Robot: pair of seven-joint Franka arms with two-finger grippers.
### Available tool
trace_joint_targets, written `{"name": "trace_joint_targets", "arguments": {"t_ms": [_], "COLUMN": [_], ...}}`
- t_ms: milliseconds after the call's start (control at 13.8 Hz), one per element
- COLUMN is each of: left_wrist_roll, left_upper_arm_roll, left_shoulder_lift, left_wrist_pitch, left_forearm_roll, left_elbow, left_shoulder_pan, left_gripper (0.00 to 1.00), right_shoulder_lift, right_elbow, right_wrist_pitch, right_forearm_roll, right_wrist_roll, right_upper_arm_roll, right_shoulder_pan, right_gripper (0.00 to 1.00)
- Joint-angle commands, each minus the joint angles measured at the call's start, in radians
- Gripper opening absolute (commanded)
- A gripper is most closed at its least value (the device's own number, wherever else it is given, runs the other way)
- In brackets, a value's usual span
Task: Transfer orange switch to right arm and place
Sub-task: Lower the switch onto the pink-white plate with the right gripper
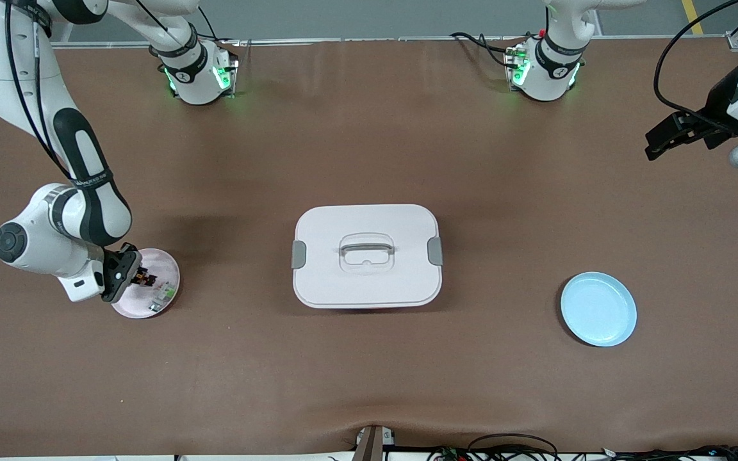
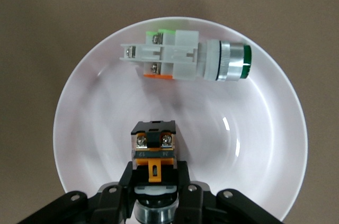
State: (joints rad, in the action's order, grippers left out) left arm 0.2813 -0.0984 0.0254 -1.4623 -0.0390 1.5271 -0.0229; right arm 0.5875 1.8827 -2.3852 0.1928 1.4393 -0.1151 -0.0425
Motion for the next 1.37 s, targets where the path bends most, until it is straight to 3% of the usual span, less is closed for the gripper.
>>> {"name": "trace_joint_targets", "arguments": {"t_ms": [0, 72, 145, 217, 289, 1301], "left_wrist_roll": [-0.013, -0.01, -0.008, -0.007, -0.007, 0.032], "left_upper_arm_roll": [0.002, 0.002, -0.001, -0.001, -0.001, -0.003], "left_shoulder_lift": [0.004, -0.005, -0.016, -0.018, -0.018, -0.009], "left_wrist_pitch": [-0.007, -0.007, -0.007, -0.007, -0.007, 0.004], "left_forearm_roll": [-0.018, -0.015, -0.007, -0.005, -0.005, -0.005], "left_elbow": [0.002, -0.013, -0.027, -0.027, -0.027, -0.022], "left_shoulder_pan": [-0.009, -0.009, -0.009, -0.008, -0.008, -0.015], "left_gripper": [1.0, 1.0, 1.0, 1.0, 1.0, 1.0], "right_shoulder_lift": [0.011, 0.011, 0.011, 0.009, 0.009, 0.008], "right_elbow": [-0.019, -0.019, -0.02, -0.022, -0.027, -0.062], "right_wrist_pitch": [-0.006, -0.006, -0.006, -0.006, -0.005, 0.064], "right_forearm_roll": [0.022, 0.022, 0.023, 0.024, 0.031, 0.08], "right_wrist_roll": [0.026, 0.026, 0.024, 0.024, 0.023, 0.015], "right_upper_arm_roll": [0.014, 0.014, 0.014, 0.014, 0.012, 0.012], "right_shoulder_pan": [-0.014, -0.014, -0.014, -0.014, -0.014, -0.048], "right_gripper": [0.15, 0.38, 0.75, 0.9, 1.0, 1.0]}}
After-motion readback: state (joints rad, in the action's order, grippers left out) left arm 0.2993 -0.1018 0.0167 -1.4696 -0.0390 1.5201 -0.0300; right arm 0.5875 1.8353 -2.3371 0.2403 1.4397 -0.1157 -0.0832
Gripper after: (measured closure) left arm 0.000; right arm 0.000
